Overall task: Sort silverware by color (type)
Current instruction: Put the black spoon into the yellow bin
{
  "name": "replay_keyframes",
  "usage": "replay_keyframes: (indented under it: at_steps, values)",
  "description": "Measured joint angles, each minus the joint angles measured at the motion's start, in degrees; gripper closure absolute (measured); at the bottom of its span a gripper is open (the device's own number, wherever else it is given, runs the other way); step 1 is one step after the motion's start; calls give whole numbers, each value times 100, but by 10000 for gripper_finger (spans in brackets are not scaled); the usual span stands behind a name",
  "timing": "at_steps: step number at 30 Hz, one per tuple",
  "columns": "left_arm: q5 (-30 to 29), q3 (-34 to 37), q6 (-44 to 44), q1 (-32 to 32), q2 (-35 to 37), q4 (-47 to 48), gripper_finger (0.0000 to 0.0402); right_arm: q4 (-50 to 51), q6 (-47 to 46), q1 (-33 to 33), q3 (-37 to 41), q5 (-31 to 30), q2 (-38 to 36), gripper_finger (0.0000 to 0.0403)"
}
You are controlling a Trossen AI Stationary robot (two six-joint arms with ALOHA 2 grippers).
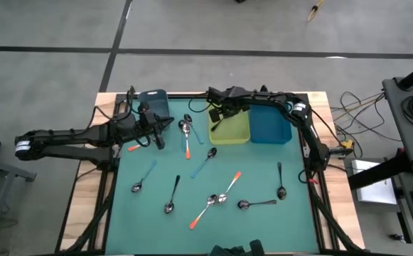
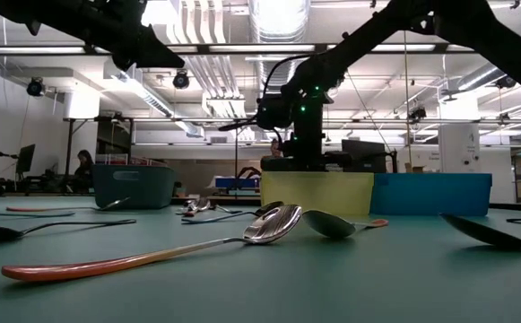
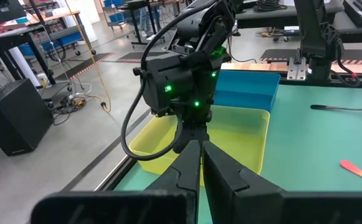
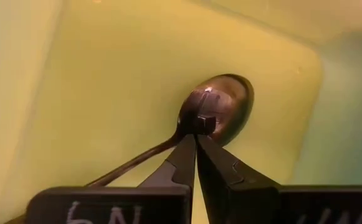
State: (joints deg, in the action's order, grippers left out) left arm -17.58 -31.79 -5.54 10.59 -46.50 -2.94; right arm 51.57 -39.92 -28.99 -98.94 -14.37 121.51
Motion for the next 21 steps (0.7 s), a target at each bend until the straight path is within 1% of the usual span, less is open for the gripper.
replay_keyframes:
  at_steps: [6, 8, 11, 15, 17, 20, 21]
  values:
    - [-2, 0, 0, 0, -2, 0, 402, -5, 10, -15, 2, -35, -11, 394]
    - [0, 0, 0, 2, -2, 0, 402, -166, 133, -15, 7, -62, -7, 394]
    - [0, 0, 0, 1, -2, 0, 402, -611, 655, -17, 7, -63, 23, 394]
    - [-1, 0, 0, 2, -2, 0, 402, -756, 652, -4, 7, -28, 14, 394]
    - [-1, 0, 0, 1, -2, 0, 402, -766, 571, -2, 7, 118, -34, 394]
    - [0, 0, 0, 0, -2, -2, 402, -846, 472, 28, 7, 542, -57, 394]
    - [0, 0, 0, 1, -2, -1, 402, -842, 468, 68, 11, 566, -53, 394]
